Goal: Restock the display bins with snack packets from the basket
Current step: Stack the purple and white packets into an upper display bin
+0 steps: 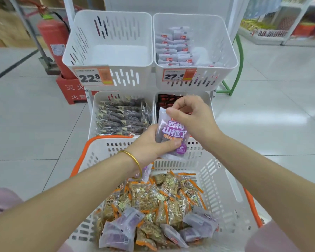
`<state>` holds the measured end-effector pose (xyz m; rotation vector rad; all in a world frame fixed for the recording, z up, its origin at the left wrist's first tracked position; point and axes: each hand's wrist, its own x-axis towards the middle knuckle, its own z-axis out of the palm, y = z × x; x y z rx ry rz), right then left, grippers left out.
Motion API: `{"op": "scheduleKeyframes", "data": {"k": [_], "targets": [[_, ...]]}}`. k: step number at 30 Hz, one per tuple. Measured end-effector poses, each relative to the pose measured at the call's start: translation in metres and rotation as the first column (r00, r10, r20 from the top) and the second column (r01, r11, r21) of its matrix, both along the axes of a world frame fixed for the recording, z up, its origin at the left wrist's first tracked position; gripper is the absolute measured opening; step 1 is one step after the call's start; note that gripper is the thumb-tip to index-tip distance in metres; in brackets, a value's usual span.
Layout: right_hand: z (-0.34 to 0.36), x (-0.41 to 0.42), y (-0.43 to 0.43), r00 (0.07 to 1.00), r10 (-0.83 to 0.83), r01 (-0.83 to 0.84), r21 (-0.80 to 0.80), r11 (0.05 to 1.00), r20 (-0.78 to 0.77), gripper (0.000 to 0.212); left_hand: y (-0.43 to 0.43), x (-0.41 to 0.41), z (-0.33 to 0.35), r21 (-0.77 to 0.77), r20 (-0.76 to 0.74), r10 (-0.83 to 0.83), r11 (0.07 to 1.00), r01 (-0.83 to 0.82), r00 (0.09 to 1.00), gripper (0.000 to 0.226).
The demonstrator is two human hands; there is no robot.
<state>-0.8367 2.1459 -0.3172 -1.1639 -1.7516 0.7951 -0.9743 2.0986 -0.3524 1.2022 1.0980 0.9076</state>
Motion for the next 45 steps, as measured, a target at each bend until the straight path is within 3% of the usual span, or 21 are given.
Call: {"op": "scheduleKeyframes", "data": {"k": [1, 2, 4, 6, 7, 10, 13, 16, 18, 21, 23, 25, 28, 32, 34, 39, 42, 45], "targets": [[0.005, 0.002, 0.0, 0.999, 0.048, -0.05, -0.102, 0.994, -0.022, 0.01, 0.004, -0.003, -0.002, 0.013, -0.033, 0.012, 1.0, -0.012, 0.999, 0.056], [0.011, 0.006, 0.001, 0.994, 0.108, -0.107, -0.22, 0.97, -0.005, 0.024, 0.007, -0.005, -0.002, 0.03, -0.074, 0.016, 0.999, -0.014, 0.997, 0.068], [0.025, 0.019, 0.009, 0.948, 0.317, -0.265, -0.458, 0.848, 0.038, 0.04, 0.014, -0.007, 0.002, 0.067, -0.146, -0.008, 0.998, 0.018, 0.989, 0.103], [0.039, 0.032, 0.02, 0.867, 0.492, -0.363, -0.575, 0.733, 0.08, 0.04, 0.028, -0.006, 0.009, 0.101, -0.2, -0.041, 0.993, 0.062, 0.979, 0.121], [0.044, 0.039, 0.028, 0.85, 0.518, -0.371, -0.587, 0.719, 0.097, 0.038, 0.039, -0.004, 0.014, 0.114, -0.232, -0.045, 0.991, 0.073, 0.972, 0.122], [0.059, 0.056, 0.057, 0.9, 0.426, -0.323, -0.516, 0.794, 0.092, 0.029, 0.076, 0.014, 0.039, 0.206, -0.323, -0.038, 0.973, 0.109, 0.946, 0.115], [0.083, 0.077, 0.093, 0.968, 0.239, -0.198, -0.354, 0.914, 0.076, 0.023, 0.125, 0.037, 0.061, 0.416, -0.37, 0.116, 0.908, 0.053, 0.922, 0.121], [0.104, 0.098, 0.144, 0.994, -0.068, 0.077, -0.104, 0.992, 0.083, 0.029, 0.175, 0.049, 0.074, 0.648, -0.53, 0.373, 0.757, 0.08, 0.762, 0.102], [0.109, 0.105, 0.183, 0.944, -0.253, 0.237, 0.101, 0.966, 0.21, 0.034, 0.204, 0.05, 0.076, 0.707, -0.617, 0.482, 0.687, 0.169, 0.622, 0.078], [0.103, 0.103, 0.232, 0.796, -0.383, 0.294, 0.252, 0.922, 0.468, 0.042, 0.238, 0.053, 0.072, 0.596, -0.787, 0.455, 0.735, 0.323, 0.417, 0.061], [0.092, 0.099, 0.256, 0.724, -0.349, 0.246, 0.251, 0.936, 0.594, 0.041, 0.25, 0.056, 0.069, 0.458, -0.886, 0.376, 0.803, 0.381, 0.272, 0.06], [0.077, 0.096, 0.274, 0.637, -0.281, 0.193, 0.204, 0.96, 0.718, 0.043, 0.255, 0.057, 0.066, 0.381, -0.923, 0.325, 0.842, 0.382, 0.204, 0.061], [0.061, 0.092, 0.284, 0.573, -0.148, 0.144, 0.08, 0.986, 0.806, 0.045, 0.258, 0.056, 0.063, 0.353, -0.934, 0.298, 0.86, 0.369, 0.199, 0.064], [0.059, 0.093, 0.275, 0.763, 0.084, 0.112, -0.258, 0.96, 0.641, 0.042, 0.258, 0.056, 0.06, 0.342, -0.936, 0.281, 0.868, 0.361, 0.211, 0.067], [0.058, 0.094, 0.27, 0.798, 0.149, 0.072, -0.339, 0.938, 0.584, 0.047, 0.259, 0.057, 0.059, 0.35, -0.933, 0.288, 0.866, 0.357, 0.216, 0.068], [0.066, 0.094, 0.248, 0.902, 0.017, 0.086, -0.218, 0.972, 0.431, 0.053, 0.258, 0.056, 0.064, 0.394, -0.915, 0.325, 0.843, 0.366, 0.238, 0.068], [0.074, 0.104, 0.215, 0.946, -0.067, 0.09, -0.059, 0.994, 0.318, 0.051, 0.239, 0.053, 0.067, 0.556, -0.83, 0.476, 0.742, 0.375, 0.291, 0.072], [0.069, 0.107, 0.169, 0.98, -0.085, 0.089, -0.015, 0.996, 0.182, 0.047, 0.197, 0.047, 0.059, 0.663, -0.748, 0.543, 0.63, 0.404, 0.381, 0.058]]}}
